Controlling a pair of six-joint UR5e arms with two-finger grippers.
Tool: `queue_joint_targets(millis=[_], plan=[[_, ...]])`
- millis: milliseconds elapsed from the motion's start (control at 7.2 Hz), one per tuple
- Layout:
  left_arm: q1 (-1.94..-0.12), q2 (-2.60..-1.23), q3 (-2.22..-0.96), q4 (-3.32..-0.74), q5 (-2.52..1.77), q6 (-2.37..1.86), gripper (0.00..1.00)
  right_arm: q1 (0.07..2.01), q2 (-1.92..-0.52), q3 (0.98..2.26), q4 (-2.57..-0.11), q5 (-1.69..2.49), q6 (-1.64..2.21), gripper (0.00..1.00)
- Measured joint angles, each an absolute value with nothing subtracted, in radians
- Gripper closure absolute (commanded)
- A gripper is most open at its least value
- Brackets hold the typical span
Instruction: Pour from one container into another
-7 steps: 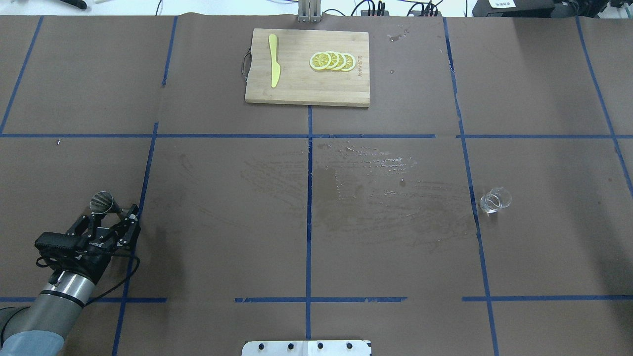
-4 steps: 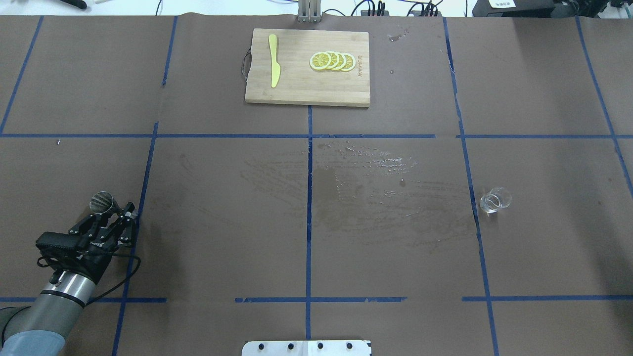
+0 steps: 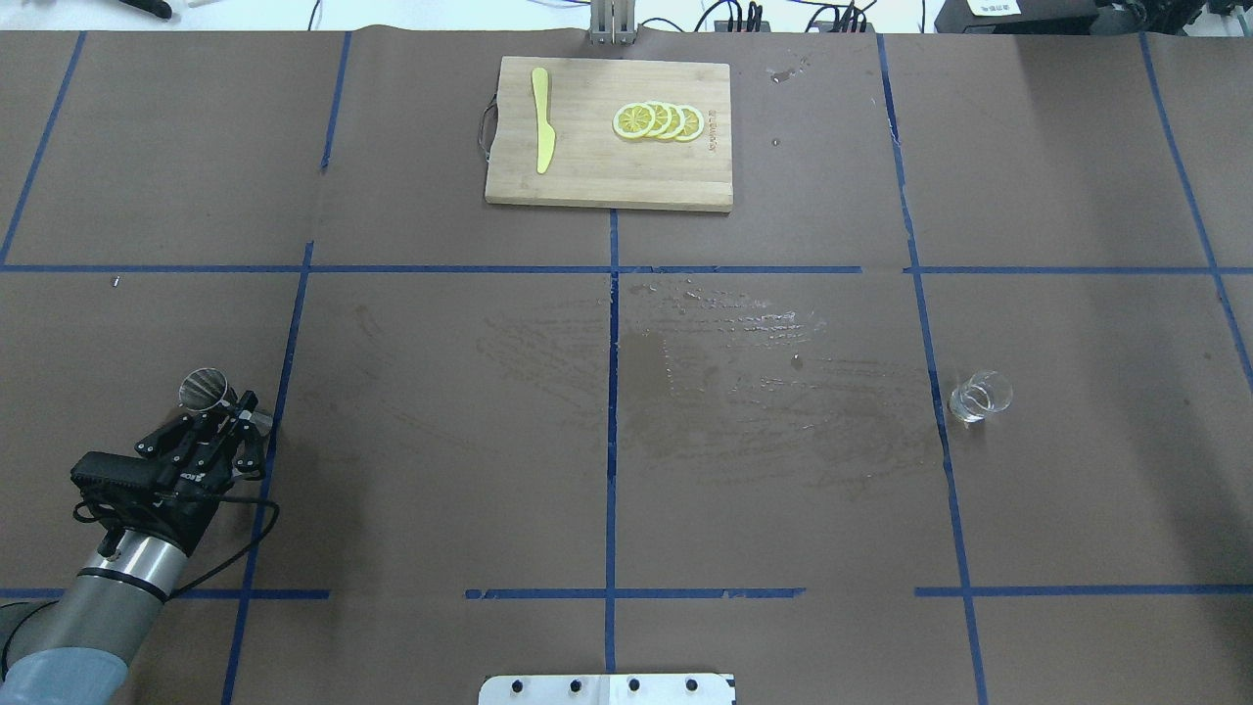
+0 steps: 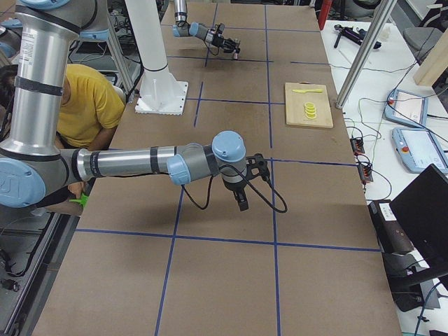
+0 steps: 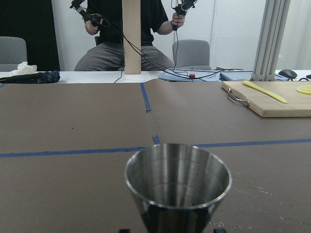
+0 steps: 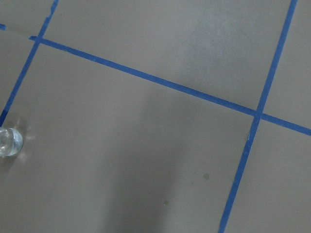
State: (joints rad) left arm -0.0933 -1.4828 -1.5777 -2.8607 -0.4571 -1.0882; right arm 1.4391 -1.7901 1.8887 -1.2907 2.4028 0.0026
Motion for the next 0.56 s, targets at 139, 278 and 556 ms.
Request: queue_joint_targets(millis=[139,278,556], plan=[[-0.097,-1.483,-1.582,-2.862,-0.457,-1.085,1.00,1.410,-1.796,1.889,-1.202,2.405,0.079,0.00],[-0.103,-1.483,-1.584,-2.862,-0.457,-1.078,1.00,1.357,-1.818,1.888,-1.050,2.401,0.213,0.00],[-0.115,-1.484,-1.587,-2.875,-0.461,-1.045,1.00,1.186,-1.866,1.887,-0.705,2.337,0.550,0.00]])
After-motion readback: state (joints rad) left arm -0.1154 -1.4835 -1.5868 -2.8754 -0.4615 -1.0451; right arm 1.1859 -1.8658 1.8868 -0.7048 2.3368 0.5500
